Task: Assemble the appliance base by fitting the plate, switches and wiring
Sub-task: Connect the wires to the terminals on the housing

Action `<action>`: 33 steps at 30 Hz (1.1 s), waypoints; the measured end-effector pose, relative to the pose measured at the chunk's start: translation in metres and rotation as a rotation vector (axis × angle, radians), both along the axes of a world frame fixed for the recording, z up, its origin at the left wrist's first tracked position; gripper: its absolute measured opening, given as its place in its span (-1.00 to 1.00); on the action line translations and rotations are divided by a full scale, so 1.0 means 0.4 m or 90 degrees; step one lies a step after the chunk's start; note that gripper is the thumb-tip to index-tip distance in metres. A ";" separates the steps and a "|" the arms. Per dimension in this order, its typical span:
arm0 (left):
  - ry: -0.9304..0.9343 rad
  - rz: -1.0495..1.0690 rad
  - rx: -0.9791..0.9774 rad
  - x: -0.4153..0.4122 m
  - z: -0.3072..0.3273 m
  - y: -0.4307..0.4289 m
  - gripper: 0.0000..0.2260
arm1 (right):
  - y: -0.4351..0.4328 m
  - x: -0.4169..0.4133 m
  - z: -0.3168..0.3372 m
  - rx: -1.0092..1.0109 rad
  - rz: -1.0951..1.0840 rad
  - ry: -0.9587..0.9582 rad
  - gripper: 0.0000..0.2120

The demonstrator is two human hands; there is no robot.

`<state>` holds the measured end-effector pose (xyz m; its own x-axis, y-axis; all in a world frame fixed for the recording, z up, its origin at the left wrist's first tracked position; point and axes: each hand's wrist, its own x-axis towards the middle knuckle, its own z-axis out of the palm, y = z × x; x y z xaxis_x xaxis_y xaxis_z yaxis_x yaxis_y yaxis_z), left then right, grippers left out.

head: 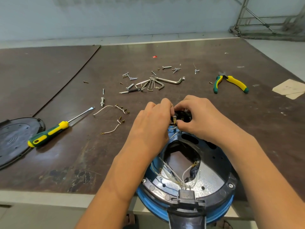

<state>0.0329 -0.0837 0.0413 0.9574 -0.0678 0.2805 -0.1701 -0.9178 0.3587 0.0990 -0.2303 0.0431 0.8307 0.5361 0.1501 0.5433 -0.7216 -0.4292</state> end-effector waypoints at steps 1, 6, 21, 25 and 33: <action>0.001 0.001 -0.001 0.001 0.000 0.000 -0.65 | 0.000 0.000 -0.001 0.002 -0.001 -0.001 -0.65; 0.004 0.010 -0.011 0.004 -0.002 -0.001 -0.68 | 0.000 0.000 -0.009 0.010 -0.005 -0.007 -0.67; 0.045 0.009 -0.083 0.022 -0.018 0.011 -0.70 | 0.000 0.013 -0.029 -0.005 -0.018 -0.036 -0.70; 0.041 0.008 -0.087 0.024 -0.021 0.010 -0.69 | 0.000 0.016 -0.028 -0.006 -0.023 -0.033 -0.73; 0.000 -0.012 -0.148 0.016 -0.019 0.024 -0.72 | -0.009 0.015 -0.026 0.061 -0.005 0.004 -0.73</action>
